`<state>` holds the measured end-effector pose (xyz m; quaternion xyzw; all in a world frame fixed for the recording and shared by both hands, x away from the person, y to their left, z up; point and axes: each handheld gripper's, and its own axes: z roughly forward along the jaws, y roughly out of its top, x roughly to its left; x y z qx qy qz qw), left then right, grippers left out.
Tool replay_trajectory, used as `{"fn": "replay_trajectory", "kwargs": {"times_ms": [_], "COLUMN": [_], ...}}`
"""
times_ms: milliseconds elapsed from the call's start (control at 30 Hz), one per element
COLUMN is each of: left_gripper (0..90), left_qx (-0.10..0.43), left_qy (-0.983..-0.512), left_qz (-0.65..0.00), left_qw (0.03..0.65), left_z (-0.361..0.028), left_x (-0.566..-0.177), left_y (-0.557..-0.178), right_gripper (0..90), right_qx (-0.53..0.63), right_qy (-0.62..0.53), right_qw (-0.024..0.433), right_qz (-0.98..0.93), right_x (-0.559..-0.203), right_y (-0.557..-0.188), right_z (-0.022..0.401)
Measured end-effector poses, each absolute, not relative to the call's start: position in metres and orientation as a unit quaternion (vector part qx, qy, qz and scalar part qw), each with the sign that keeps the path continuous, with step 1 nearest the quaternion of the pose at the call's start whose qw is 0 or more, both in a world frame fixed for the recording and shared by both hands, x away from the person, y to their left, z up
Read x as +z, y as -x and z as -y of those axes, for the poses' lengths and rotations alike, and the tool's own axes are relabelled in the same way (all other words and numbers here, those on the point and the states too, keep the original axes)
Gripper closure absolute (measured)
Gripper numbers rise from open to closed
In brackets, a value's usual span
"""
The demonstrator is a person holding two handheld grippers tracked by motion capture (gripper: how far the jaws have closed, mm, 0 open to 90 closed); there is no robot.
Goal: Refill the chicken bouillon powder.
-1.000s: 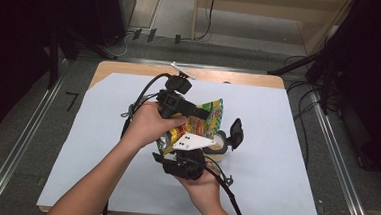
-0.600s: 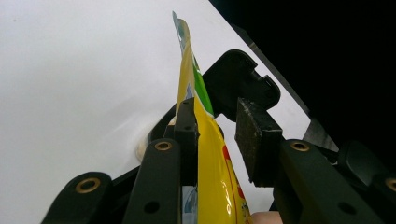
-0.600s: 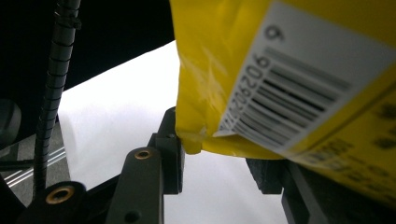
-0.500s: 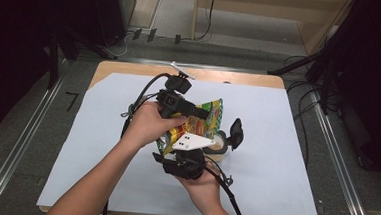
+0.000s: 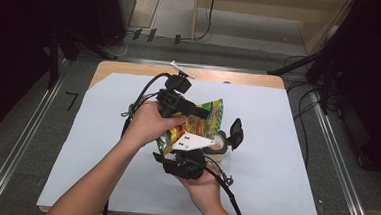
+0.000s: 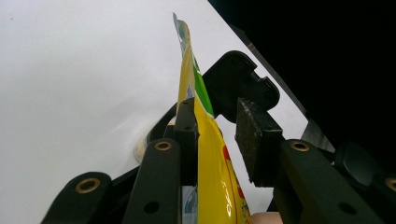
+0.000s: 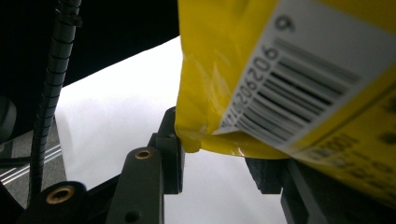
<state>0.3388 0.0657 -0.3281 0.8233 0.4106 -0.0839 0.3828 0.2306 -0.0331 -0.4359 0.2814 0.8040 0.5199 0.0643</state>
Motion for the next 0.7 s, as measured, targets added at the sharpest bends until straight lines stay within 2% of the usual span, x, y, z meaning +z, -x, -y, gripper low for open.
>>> {"fn": "replay_trajectory", "kwargs": {"times_ms": [700], "left_gripper": [70.5], "left_qx": [-0.088], "left_qy": [-0.824], "left_qz": [-0.411], "left_qw": [0.38], "left_z": [-0.0624], "left_x": [-0.3279], "left_y": [-0.3424], "right_gripper": [63.6], "right_qx": [0.519], "right_qy": [-0.284], "right_qw": [0.067], "right_qz": [-0.804], "right_x": [-0.4346], "right_y": [-0.2311], "right_z": [0.0348]}}
